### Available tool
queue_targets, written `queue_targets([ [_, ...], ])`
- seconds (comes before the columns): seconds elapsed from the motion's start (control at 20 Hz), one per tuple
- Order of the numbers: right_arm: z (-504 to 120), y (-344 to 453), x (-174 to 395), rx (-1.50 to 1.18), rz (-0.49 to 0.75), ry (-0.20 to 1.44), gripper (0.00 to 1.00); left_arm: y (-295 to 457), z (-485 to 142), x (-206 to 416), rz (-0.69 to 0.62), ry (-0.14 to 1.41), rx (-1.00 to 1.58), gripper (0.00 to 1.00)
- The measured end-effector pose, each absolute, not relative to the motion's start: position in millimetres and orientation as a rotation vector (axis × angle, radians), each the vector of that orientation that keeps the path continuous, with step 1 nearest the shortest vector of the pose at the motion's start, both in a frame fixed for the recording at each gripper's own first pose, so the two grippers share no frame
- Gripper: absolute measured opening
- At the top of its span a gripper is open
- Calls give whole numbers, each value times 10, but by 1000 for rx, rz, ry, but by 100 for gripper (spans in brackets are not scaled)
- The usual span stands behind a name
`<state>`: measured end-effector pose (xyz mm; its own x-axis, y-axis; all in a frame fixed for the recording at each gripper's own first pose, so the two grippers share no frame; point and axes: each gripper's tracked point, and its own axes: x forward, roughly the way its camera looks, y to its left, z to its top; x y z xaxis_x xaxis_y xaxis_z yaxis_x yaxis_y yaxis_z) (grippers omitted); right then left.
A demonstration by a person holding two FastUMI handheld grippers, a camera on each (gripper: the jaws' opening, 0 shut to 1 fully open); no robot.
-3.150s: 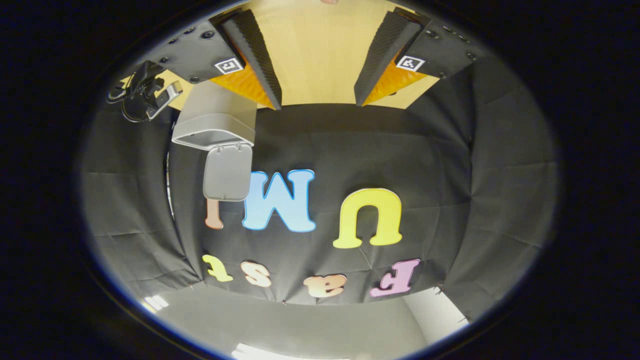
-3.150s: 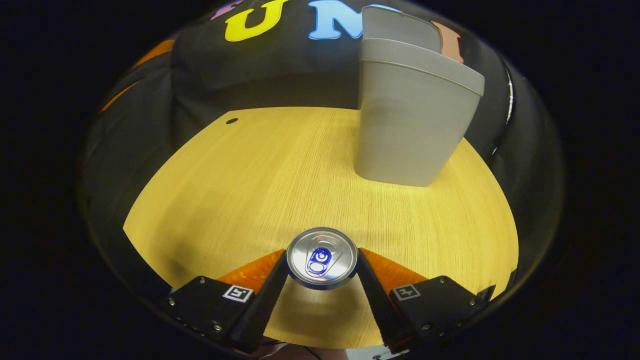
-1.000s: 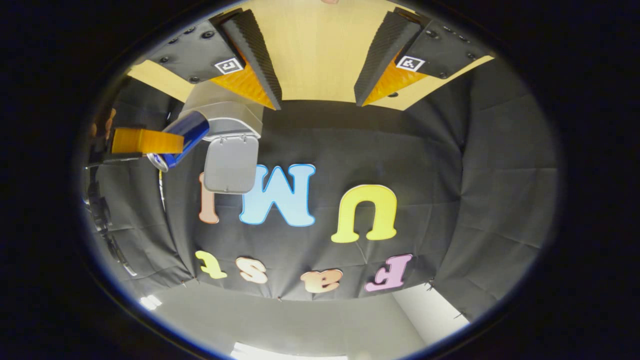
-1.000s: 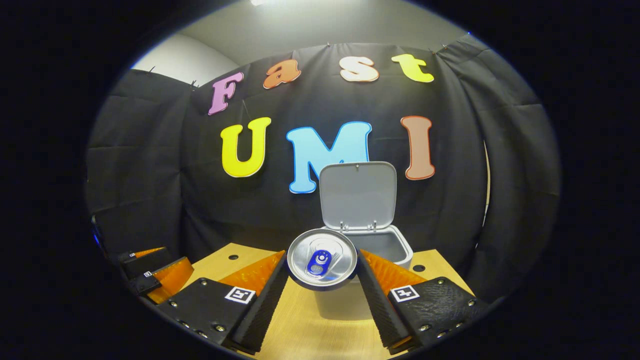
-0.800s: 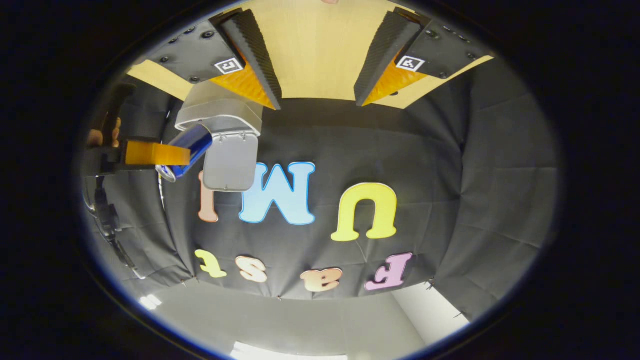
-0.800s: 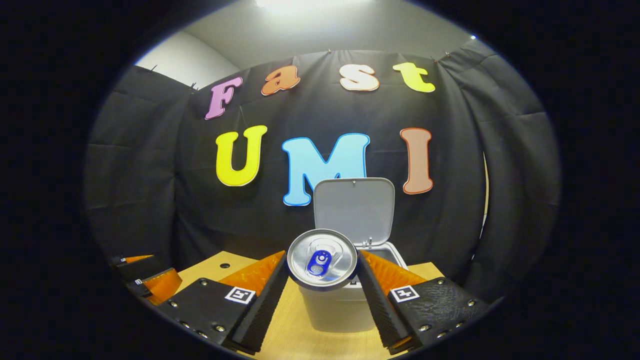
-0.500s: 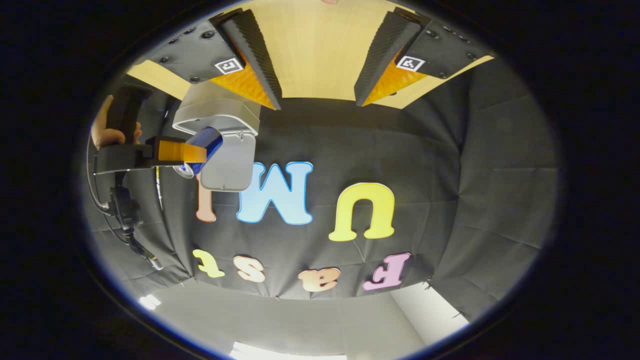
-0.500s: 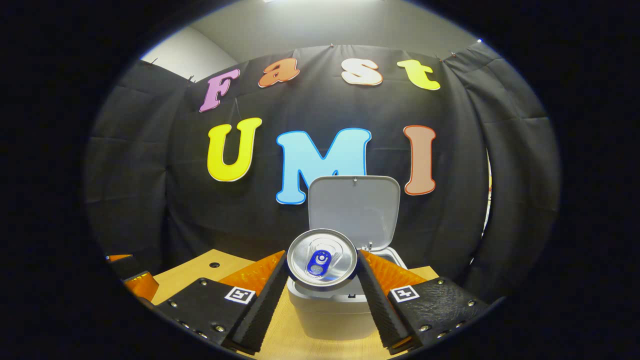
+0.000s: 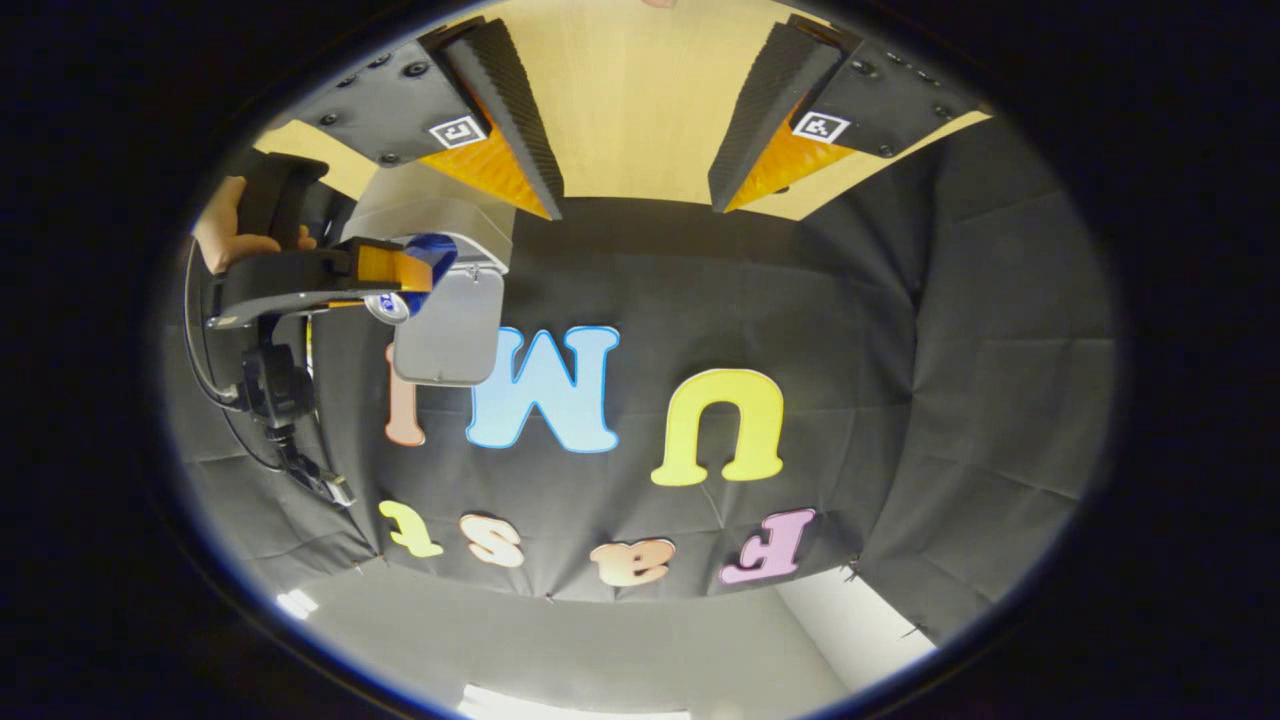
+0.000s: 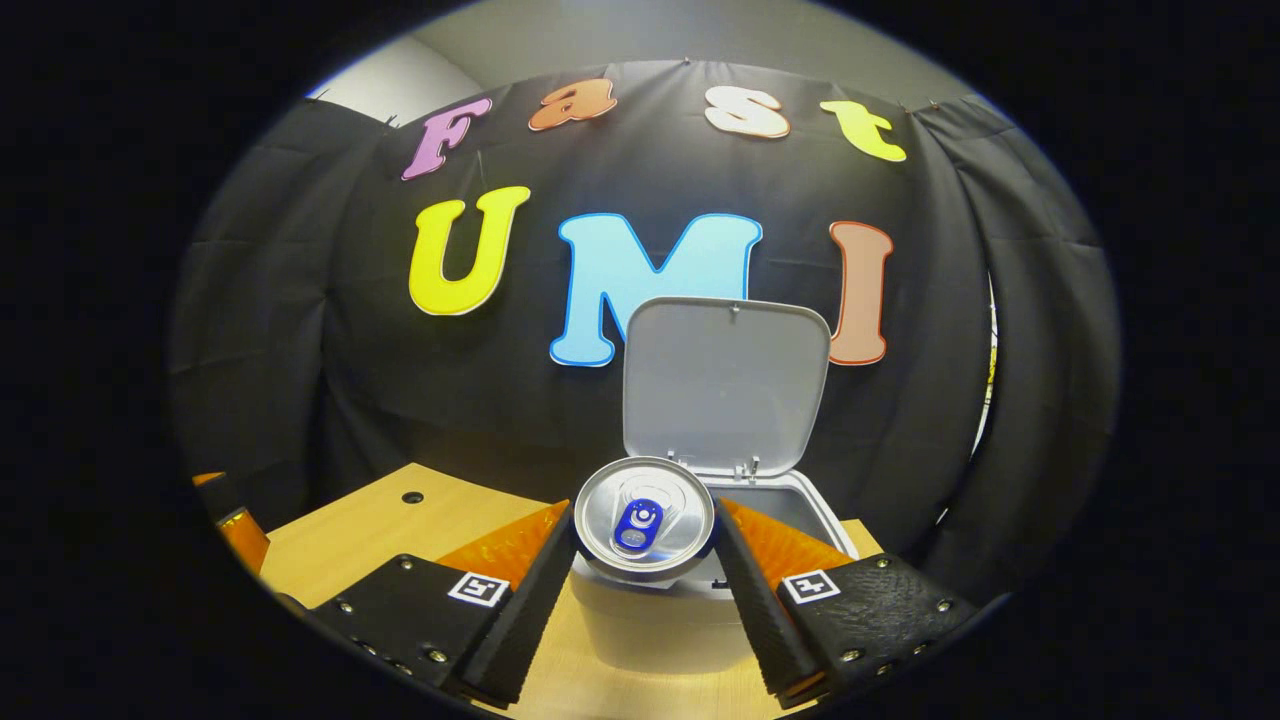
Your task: Press the lid of the desktop garbage bin to open it, pick up the crumpled paper on the desktop and throw it into the bin, then pick up the pop can on the desktop and drop it into the bin, and finally close the garbage bin lid.
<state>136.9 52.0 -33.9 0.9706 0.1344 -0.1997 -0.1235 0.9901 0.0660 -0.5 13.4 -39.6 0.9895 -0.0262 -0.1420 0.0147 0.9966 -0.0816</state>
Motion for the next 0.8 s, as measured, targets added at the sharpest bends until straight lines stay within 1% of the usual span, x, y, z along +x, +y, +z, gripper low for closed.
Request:
queue_targets([
  [0.35,-397,518,1389,56,123,228,86,141,-411,-2,-20,151,-81,95],
  [0.8,-328,462,1390,85,121,227,86,126,-392,-46,-22,148,-86,95],
])
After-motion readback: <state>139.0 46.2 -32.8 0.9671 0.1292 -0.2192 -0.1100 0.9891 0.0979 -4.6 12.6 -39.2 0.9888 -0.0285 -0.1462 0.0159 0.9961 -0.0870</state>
